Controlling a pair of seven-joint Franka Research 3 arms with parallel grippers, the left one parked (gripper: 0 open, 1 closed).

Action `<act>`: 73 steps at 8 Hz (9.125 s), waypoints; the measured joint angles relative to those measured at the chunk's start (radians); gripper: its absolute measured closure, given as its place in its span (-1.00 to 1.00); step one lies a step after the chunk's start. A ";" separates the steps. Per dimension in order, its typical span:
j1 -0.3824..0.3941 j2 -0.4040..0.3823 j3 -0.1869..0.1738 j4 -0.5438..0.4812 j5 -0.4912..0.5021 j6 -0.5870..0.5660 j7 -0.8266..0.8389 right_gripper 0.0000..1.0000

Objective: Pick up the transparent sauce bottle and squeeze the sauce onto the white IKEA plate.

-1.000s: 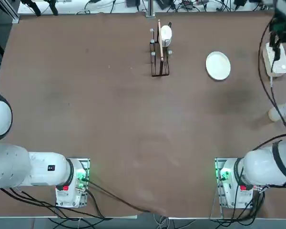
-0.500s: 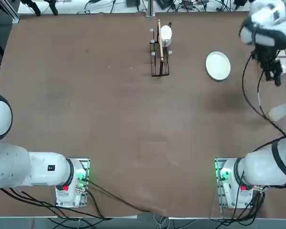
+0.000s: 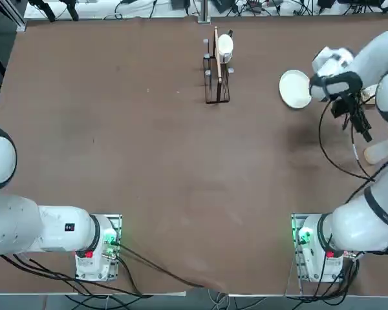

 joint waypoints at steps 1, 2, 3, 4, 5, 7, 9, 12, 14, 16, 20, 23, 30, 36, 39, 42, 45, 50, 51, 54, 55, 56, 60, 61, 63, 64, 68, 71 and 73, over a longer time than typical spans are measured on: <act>-0.003 0.014 -0.008 0.007 -0.010 -0.003 0.069 -1.00; -0.011 0.012 -0.017 0.013 -0.014 -0.004 0.124 -1.00; -0.023 0.010 -0.023 0.018 -0.021 -0.005 0.175 -1.00; -0.041 0.013 -0.024 0.017 -0.050 -0.006 0.234 -1.00; -0.063 0.024 -0.024 0.014 -0.089 -0.002 0.281 -1.00; -0.089 0.061 -0.024 0.012 -0.136 0.018 0.329 -1.00; -0.091 0.079 -0.024 0.013 -0.156 0.021 0.344 -1.00; -0.105 0.117 -0.024 0.012 -0.192 0.025 0.407 -1.00; -0.119 0.143 -0.024 0.012 -0.200 0.033 0.411 -1.00; -0.124 0.161 -0.024 0.012 -0.212 0.034 0.421 -1.00; -0.162 0.203 -0.025 0.004 -0.263 0.039 0.438 -1.00; -0.173 0.215 -0.025 -0.038 -0.297 0.056 0.456 -0.91; -0.175 0.215 -0.026 -0.045 -0.303 0.062 0.460 0.05; -0.104 0.044 0.008 0.016 -0.308 0.010 0.321 0.14; -0.046 0.027 0.069 0.146 -0.274 0.006 0.112 0.14; 0.062 0.050 0.106 0.304 -0.187 0.010 -0.063 0.14; 0.199 0.077 0.124 0.378 -0.154 0.068 -0.137 0.14; 0.339 0.107 0.137 0.538 0.027 0.182 -0.380 0.14; 0.345 0.108 0.137 0.544 0.067 0.225 -0.424 0.14; 0.344 0.114 0.134 0.545 0.195 0.256 -0.616 0.14; 0.338 0.117 0.129 0.545 0.287 0.255 -0.685 0.14; 0.325 0.118 0.124 0.545 0.374 0.255 -0.760 0.14; 0.273 0.123 0.122 0.535 0.472 0.226 -0.880 0.14; 0.266 0.123 0.122 0.534 0.502 0.220 -0.906 0.14; 0.248 0.111 0.121 0.541 0.605 0.217 -0.989 0.14; 0.233 0.098 0.121 0.543 0.651 0.216 -1.039 0.14; 0.173 0.078 0.120 0.542 0.857 0.227 -1.260 0.24; 0.161 0.083 0.120 0.536 0.905 0.227 -1.363 0.24; 0.132 0.087 0.120 0.531 0.949 0.227 -1.413 0.24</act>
